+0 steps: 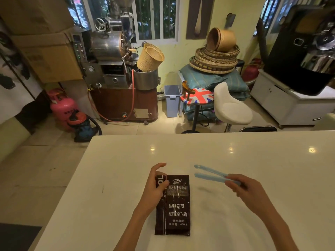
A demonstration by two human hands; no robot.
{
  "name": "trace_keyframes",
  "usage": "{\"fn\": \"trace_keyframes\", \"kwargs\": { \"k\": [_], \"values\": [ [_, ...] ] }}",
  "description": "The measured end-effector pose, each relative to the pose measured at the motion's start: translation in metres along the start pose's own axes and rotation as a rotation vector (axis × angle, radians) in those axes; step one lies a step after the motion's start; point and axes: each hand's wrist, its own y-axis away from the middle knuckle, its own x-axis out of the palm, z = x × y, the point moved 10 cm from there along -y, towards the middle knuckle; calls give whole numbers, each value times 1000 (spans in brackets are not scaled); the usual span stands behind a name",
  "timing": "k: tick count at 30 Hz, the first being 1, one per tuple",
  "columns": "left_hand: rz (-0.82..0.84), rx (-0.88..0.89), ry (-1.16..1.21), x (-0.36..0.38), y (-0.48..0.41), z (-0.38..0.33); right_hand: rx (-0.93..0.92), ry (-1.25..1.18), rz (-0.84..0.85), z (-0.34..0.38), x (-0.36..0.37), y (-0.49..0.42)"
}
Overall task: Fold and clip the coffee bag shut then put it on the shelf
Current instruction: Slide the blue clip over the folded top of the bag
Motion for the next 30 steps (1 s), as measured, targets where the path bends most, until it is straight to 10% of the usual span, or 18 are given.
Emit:
{"fn": "trace_keyframes", "kwargs": {
  "k": [5, 30],
  "values": [
    [-59, -70, 163, 9, 8, 9, 31, -7, 235, -3, 61, 3],
    [-33, 50, -41, 10, 10, 33, 174, -316, 224, 12, 126, -3]
  ]
}}
